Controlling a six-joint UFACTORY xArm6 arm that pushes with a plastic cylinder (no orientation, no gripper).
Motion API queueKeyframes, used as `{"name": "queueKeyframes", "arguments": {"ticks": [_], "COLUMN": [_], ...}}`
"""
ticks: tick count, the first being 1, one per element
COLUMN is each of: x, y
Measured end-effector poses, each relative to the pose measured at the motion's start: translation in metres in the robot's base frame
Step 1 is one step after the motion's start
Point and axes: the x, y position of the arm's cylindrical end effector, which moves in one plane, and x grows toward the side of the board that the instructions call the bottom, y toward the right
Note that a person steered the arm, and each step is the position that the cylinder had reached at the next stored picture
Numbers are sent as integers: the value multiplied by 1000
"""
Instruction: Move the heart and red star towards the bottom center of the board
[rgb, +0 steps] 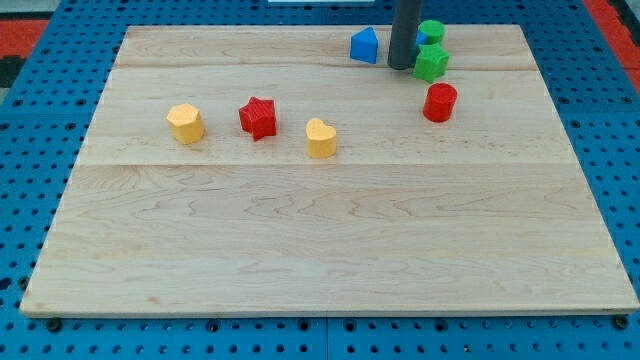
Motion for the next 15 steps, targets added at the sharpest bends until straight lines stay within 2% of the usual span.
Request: {"name": "queueKeyframes", "arguments": {"ticks": [1, 2, 3, 4, 6, 7, 8, 10, 11, 12, 13, 15], "x": [9, 50, 66, 61, 151, 209, 220, 142, 100, 116, 178, 160], "y": [-15, -61, -142, -177, -186, -154, -123, -13, -73, -142, -147, -150]}}
